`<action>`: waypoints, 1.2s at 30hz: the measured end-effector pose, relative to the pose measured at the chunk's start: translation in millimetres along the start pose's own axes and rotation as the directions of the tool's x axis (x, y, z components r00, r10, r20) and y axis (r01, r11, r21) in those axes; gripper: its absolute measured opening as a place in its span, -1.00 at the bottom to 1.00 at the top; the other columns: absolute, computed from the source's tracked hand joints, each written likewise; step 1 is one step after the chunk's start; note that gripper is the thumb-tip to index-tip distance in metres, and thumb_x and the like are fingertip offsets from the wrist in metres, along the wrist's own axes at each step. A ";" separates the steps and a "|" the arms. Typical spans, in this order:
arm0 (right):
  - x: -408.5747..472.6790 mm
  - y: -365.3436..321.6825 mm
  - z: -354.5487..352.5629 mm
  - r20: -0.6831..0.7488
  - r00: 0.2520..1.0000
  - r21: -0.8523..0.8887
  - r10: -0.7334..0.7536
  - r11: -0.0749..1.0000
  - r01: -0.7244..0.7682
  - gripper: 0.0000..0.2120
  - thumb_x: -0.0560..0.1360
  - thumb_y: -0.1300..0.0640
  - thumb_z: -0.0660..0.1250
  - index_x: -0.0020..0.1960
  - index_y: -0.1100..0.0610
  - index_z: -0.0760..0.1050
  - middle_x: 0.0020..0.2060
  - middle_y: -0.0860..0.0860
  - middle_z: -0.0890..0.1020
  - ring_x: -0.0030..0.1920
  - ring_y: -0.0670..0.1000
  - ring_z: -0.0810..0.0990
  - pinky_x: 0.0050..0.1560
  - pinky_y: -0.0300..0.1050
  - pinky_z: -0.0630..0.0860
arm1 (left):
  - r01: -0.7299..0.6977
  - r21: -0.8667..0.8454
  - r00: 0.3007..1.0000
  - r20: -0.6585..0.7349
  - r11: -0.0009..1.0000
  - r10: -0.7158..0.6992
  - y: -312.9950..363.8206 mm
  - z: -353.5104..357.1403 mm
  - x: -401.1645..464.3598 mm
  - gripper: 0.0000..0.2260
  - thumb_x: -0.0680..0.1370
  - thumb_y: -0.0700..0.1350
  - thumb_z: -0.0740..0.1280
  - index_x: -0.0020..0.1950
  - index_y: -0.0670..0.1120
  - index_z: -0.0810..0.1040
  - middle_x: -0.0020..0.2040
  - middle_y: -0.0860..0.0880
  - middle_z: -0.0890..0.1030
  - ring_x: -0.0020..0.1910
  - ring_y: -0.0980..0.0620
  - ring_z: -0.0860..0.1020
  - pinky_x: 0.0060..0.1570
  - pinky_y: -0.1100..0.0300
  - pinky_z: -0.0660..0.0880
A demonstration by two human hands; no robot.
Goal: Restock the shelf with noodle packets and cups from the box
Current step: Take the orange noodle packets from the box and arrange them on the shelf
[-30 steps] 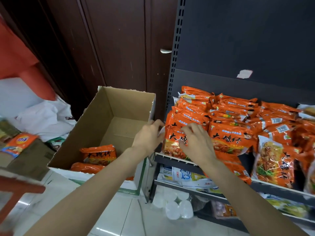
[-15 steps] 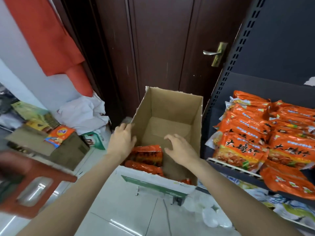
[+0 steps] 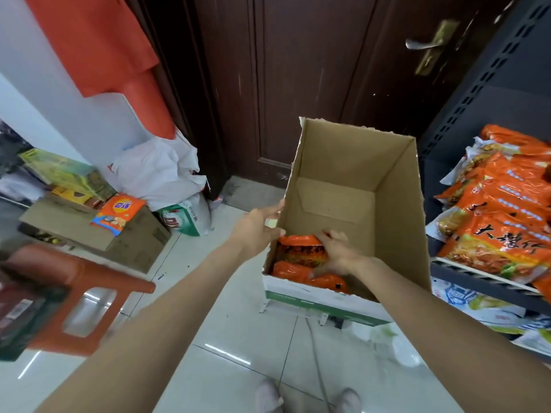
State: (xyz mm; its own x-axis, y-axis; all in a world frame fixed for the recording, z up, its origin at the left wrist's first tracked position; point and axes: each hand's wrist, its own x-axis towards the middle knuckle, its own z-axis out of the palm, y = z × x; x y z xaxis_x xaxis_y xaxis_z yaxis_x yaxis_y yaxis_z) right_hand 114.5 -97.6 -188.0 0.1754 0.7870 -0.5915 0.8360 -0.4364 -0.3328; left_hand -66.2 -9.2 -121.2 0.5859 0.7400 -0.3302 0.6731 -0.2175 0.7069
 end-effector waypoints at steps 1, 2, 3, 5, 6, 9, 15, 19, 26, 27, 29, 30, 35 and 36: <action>3.6 -2.4 -0.5 -0.027 0.999 -0.039 0.018 0.999 -0.019 -0.03 0.32 -0.11 0.50 0.54 0.03 0.03 0.49 0.11 0.08 0.51 0.19 -0.03 0.47 0.10 0.09 | -0.003 0.001 1.000 0.003 1.000 0.003 -1.2 -0.1 1.1 -0.42 0.54 -0.13 0.35 0.50 0.11 0.19 0.36 0.02 0.46 0.02 0.02 0.61 0.22 0.08 0.45; 7.3 -4.3 -1.2 -0.049 0.998 -0.080 0.035 0.996 -0.039 -0.11 0.35 -0.11 0.48 0.52 0.06 0.10 0.46 0.15 0.14 0.50 0.21 -0.01 0.46 0.10 0.11 | -0.003 0.003 1.000 0.008 1.000 0.003 -1.7 -0.7 1.7 -0.42 0.54 -0.13 0.35 0.50 0.11 0.19 0.36 0.02 0.47 0.03 0.02 0.61 0.24 0.06 0.45; 11.2 -5.1 -1.8 -0.064 0.997 -0.127 0.048 0.990 -0.056 -0.21 0.39 -0.11 0.45 0.49 0.09 0.20 0.43 0.17 0.20 0.49 0.23 0.03 0.46 0.09 0.14 | -0.006 0.000 1.000 0.012 1.000 0.006 -1.9 -1.5 2.7 -0.42 0.54 -0.13 0.34 0.50 0.11 0.19 0.36 0.01 0.46 0.05 0.01 0.60 0.25 0.03 0.44; 16.1 -6.2 -1.9 -0.079 0.994 -0.191 0.069 0.978 -0.083 -0.40 0.47 -0.10 0.35 0.41 0.14 0.34 0.39 0.20 0.28 0.47 0.22 0.13 0.43 0.05 0.19 | -0.007 -0.011 1.000 0.023 1.000 0.008 -1.6 -2.6 3.3 -0.41 0.54 -0.14 0.34 0.50 0.10 0.18 0.37 0.01 0.46 0.08 0.00 0.59 0.27 0.00 0.43; 17.0 -6.9 -1.1 -0.077 0.994 -0.190 0.081 0.977 -0.095 -0.45 0.50 -0.08 0.32 0.40 0.15 0.36 0.39 0.21 0.29 0.45 0.21 0.17 0.42 0.04 0.21 | -0.011 -0.017 1.000 0.026 1.000 0.011 -1.7 -2.7 3.2 -0.41 0.54 -0.14 0.34 0.50 0.10 0.18 0.37 0.01 0.46 0.08 0.00 0.59 0.28 -0.01 0.43; 16.3 -9.0 -1.0 -0.047 0.995 -0.097 0.090 0.991 -0.094 -0.52 0.55 -0.01 0.27 0.39 0.19 0.34 0.36 0.23 0.36 0.37 0.20 0.33 0.33 -0.01 0.30 | -0.025 -0.037 1.000 0.015 0.999 0.026 -3.8 -1.0 3.4 -0.42 0.54 -0.14 0.35 0.50 0.12 0.20 0.35 0.00 0.47 0.05 0.02 0.59 0.26 -0.01 0.44; 11.9 -3.2 -6.0 -0.023 0.996 -0.020 0.087 0.996 -0.088 -0.61 0.51 0.08 0.35 0.29 0.17 0.44 0.20 0.16 0.55 0.20 0.16 0.51 0.17 -0.05 0.41 | -0.037 -0.019 0.999 -0.003 0.999 0.037 -5.3 -1.1 3.7 -0.42 0.54 -0.13 0.35 0.49 0.12 0.20 0.35 0.01 0.47 0.04 0.02 0.59 0.23 0.06 0.46; 5.9 -4.9 -5.1 -0.123 0.988 -0.049 0.092 0.994 -0.099 -0.72 0.48 0.05 0.39 0.15 0.10 0.55 0.08 0.12 0.59 0.13 0.15 0.54 0.10 -0.06 0.42 | -0.039 -0.017 0.999 -0.007 0.999 0.039 -4.5 -1.2 2.2 -0.42 0.54 -0.14 0.34 0.49 0.12 0.19 0.35 0.00 0.47 0.03 0.03 0.59 0.21 0.08 0.45; -19.1 3.8 -23.6 -0.343 0.936 -0.054 0.073 0.994 -0.098 -0.90 0.53 0.05 0.31 -0.07 0.05 0.57 -0.07 0.05 0.63 0.05 0.12 0.56 -0.03 -0.11 0.39 | -0.044 0.026 0.999 -0.024 0.999 0.044 -1.0 -0.2 0.7 -0.43 0.55 -0.14 0.33 0.50 0.07 0.20 0.36 -0.02 0.46 0.10 0.00 0.56 0.19 0.12 0.42; -24.4 4.6 -27.9 -0.379 0.923 -0.047 0.075 0.994 -0.100 -0.90 0.54 0.04 0.31 -0.09 0.03 0.57 -0.07 0.05 0.63 0.04 0.13 0.56 -0.03 -0.11 0.40 | -0.058 0.073 0.997 -0.049 0.996 0.061 0.3 0.4 1.0 -0.45 0.55 -0.14 0.33 0.50 0.04 0.22 0.37 -0.04 0.44 0.19 -0.02 0.51 0.22 0.12 0.40; -35.7 7.6 -37.1 -0.451 0.887 0.001 0.095 0.994 -0.106 -0.89 0.53 0.04 0.31 -0.12 0.02 0.56 -0.11 0.07 0.63 0.01 0.15 0.56 -0.06 -0.09 0.41 | -0.102 0.190 0.979 -0.154 0.977 0.132 4.5 2.7 1.2 -0.50 0.55 -0.14 0.33 0.47 -0.01 0.29 0.38 -0.07 0.40 0.32 -0.06 0.39 0.29 0.12 0.33; -41.2 9.5 -42.3 -0.487 0.867 0.040 0.107 0.994 -0.100 -0.89 0.53 0.04 0.31 -0.14 0.01 0.55 -0.14 0.07 0.63 -0.01 0.16 0.57 -0.09 -0.09 0.42 | -0.136 0.205 0.962 -0.205 0.969 0.178 8.8 3.4 1.6 -0.53 0.55 -0.14 0.33 0.45 -0.03 0.33 0.36 -0.07 0.40 0.34 -0.06 0.36 0.29 0.14 0.31; -78.4 16.9 -74.3 -0.627 0.772 0.185 0.104 0.982 0.019 -0.78 0.50 0.05 0.35 -0.31 -0.04 0.44 -0.25 0.02 0.63 -0.13 0.11 0.60 -0.12 0.03 0.54 | -0.389 0.144 0.901 -0.147 0.910 0.408 53.9 1.9 7.2 -0.61 0.50 -0.12 0.39 0.32 -0.08 0.48 0.25 -0.06 0.47 0.26 -0.01 0.41 0.17 0.37 0.22; -87.9 17.6 -82.1 -0.649 0.755 0.197 0.095 0.979 0.046 -0.78 0.49 0.05 0.36 -0.31 -0.03 0.44 -0.27 0.01 0.62 -0.15 0.09 0.60 -0.12 0.05 0.54 | -0.420 0.123 0.892 -0.125 0.899 0.434 64.7 1.7 8.4 -0.61 0.48 -0.11 0.41 0.30 -0.08 0.49 0.21 -0.06 0.49 0.22 0.00 0.44 0.14 0.38 0.24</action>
State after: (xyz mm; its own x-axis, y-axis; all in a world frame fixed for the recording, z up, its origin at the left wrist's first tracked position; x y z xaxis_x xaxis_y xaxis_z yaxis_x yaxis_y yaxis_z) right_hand 156.5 -138.7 -81.6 0.5489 0.8359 -0.0019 0.7243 -0.4768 -0.4980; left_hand -17.0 -18.1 -79.3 0.7585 0.6454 0.0901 0.4148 -0.5848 0.6971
